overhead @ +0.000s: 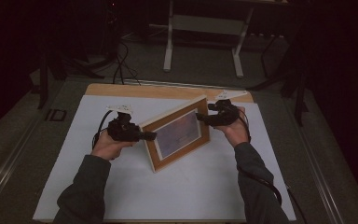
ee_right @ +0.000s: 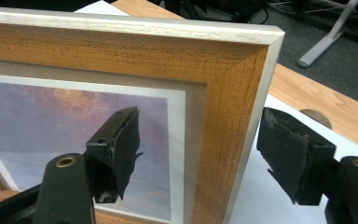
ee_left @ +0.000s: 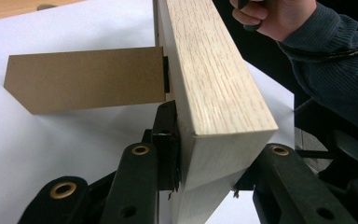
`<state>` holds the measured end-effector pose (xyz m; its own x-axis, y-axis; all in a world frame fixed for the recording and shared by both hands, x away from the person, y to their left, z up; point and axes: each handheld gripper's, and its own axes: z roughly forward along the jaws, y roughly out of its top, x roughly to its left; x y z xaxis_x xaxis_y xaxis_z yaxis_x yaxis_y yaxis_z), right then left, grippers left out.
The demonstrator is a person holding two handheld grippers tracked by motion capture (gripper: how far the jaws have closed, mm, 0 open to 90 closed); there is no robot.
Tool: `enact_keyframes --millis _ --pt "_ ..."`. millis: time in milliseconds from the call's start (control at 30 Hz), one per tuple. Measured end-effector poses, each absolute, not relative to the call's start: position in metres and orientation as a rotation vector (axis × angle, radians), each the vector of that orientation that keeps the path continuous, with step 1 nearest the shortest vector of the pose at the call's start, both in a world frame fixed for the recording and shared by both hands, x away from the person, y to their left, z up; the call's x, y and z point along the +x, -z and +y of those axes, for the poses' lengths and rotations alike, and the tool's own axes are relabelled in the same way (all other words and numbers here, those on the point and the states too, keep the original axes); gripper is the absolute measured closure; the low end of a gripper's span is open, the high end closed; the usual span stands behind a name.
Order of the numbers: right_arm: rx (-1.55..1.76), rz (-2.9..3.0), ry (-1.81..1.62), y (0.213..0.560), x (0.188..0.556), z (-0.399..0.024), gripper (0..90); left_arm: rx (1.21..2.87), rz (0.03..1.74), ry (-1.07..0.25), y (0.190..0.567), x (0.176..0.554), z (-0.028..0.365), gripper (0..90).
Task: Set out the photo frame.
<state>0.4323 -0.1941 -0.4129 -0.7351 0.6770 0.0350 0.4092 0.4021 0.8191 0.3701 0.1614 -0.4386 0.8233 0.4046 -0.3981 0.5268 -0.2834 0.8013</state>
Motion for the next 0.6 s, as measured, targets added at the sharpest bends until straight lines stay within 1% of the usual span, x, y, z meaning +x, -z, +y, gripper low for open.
enact_keyframes --millis 367,400,433,467,500,600 --pt "0.960 2.383 -1.283 0.417 0.439 -0.192 25.9 1.924 0.658 0.148 0.439 0.373 0.162 69.7" --pt "0.957 2.391 -1.285 0.418 0.440 -0.191 23.0 1.925 0.653 0.151 0.439 0.373 0.162 69.6" --pt "0.957 2.391 -1.285 0.418 0.440 -0.191 23.0 1.924 0.649 0.155 0.439 0.374 0.162 69.6" --pt "0.941 2.406 -1.271 0.419 0.441 -0.188 18.5 1.922 0.642 0.159 0.440 0.375 0.162 69.6" --pt "0.941 2.406 -1.271 0.419 0.441 -0.188 18.5 1.917 0.636 0.165 0.441 0.376 0.162 69.6" --pt "0.933 2.429 -1.271 0.421 0.443 -0.185 13.9 1.910 0.627 0.176 0.442 0.377 0.163 69.5"
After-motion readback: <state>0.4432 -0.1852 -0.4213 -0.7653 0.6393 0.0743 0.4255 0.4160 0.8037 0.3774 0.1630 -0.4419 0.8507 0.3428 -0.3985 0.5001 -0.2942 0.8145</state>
